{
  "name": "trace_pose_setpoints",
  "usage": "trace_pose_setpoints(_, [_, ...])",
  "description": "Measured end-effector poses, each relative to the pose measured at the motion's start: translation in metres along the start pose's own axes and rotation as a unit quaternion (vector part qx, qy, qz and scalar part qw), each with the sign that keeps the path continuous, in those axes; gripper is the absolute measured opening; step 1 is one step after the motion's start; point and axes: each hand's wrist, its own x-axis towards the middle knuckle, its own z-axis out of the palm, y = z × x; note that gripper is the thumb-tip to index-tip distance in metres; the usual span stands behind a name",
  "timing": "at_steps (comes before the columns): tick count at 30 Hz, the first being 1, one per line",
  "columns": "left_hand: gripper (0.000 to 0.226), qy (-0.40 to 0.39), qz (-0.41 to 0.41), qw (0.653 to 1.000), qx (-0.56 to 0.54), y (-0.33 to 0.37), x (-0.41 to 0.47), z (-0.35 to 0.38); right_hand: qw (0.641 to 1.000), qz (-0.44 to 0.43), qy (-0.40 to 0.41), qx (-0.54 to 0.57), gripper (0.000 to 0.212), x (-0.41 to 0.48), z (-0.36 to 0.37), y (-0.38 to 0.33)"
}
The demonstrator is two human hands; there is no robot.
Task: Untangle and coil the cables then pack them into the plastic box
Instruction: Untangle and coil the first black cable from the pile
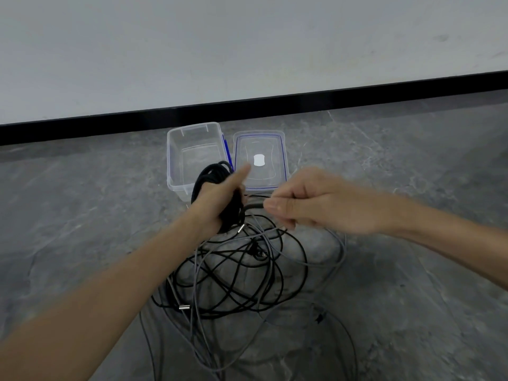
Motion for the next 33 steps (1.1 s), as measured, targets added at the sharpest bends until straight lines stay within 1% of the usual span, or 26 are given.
trace_pose_setpoints(1, [0.03,0.023,-0.018,0.996,-0.079,0.006,0.003,-0.002,1.0,0.004,-0.014,0.004,0.043,-0.003,0.003,-0.001])
trace_pose_setpoints(2, [0.026,0.049,-0.022,0.987,-0.152,0.013,0.006,-0.006,1.0,0.014,-0.024,-0.004,0.043,-0.005,0.007,-0.002])
trace_pose_setpoints(4, [0.026,0.072,-0.01,0.969,-0.238,0.02,0.008,-0.017,0.998,0.041,-0.035,-0.032,0.043,-0.006,0.017,0.003])
trace_pose_setpoints(7, [0.025,0.04,0.0,0.961,-0.273,0.016,0.005,-0.032,0.99,0.111,-0.06,-0.056,0.041,-0.003,0.022,0.023])
trace_pose_setpoints(10, [0.024,0.0,0.007,0.955,-0.296,0.015,0.002,-0.035,0.977,0.174,-0.107,-0.063,0.031,-0.001,0.029,0.039])
trace_pose_setpoints(12, [0.025,-0.022,0.013,0.953,-0.302,0.018,0.001,-0.032,0.972,0.19,-0.122,-0.061,0.024,0.001,0.036,0.046])
trace_pose_setpoints(14, [0.024,-0.046,0.019,0.954,-0.297,0.022,-0.001,-0.026,0.972,0.194,-0.12,-0.051,0.021,0.004,0.044,0.049])
trace_pose_setpoints(16, [0.021,-0.08,0.014,0.95,-0.301,0.023,-0.005,-0.019,0.976,0.196,-0.096,-0.012,0.029,0.009,0.051,0.05])
trace_pose_setpoints(17, [0.02,-0.1,0.009,0.947,-0.305,0.023,-0.007,-0.017,0.978,0.198,-0.068,0.019,0.031,0.012,0.053,0.052])
trace_pose_setpoints(21, [0.02,-0.18,-0.01,0.939,-0.292,0.019,-0.016,-0.01,0.964,0.227,0.073,0.119,0.028,0.025,0.049,0.061])
trace_pose_setpoints(24, [0.022,-0.248,-0.05,0.916,-0.312,0.019,-0.019,-0.009,0.957,0.215,0.133,0.14,0.03,0.028,0.044,0.07])
trace_pose_setpoints(25, [0.022,-0.271,-0.059,0.907,-0.318,0.019,-0.021,-0.008,0.959,0.211,0.141,0.129,0.03,0.029,0.043,0.074])
trace_pose_setpoints(27, [0.02,-0.284,-0.049,0.903,-0.319,0.021,-0.024,-0.003,0.969,0.2,0.136,0.048,0.028,0.028,0.045,0.079])
trace_pose_setpoints(29, [0.02,-0.244,0.003,0.92,-0.306,0.025,-0.026,0.003,0.978,0.174,0.099,-0.058,0.026,0.027,0.051,0.08])
trace_pose_setpoints(30, [0.021,-0.221,0.03,0.929,-0.297,0.029,-0.027,0.007,0.98,0.162,0.07,-0.091,0.024,0.025,0.055,0.078])
trace_pose_setpoints(32, [0.026,-0.177,0.061,0.938,-0.291,0.034,-0.023,0.009,0.983,0.137,0.032,-0.118,0.025,0.02,0.065,0.072])
trace_pose_setpoints(33, [0.03,-0.154,0.07,0.943,-0.286,0.036,-0.02,0.008,0.984,0.119,0.032,-0.128,0.027,0.018,0.067,0.068])
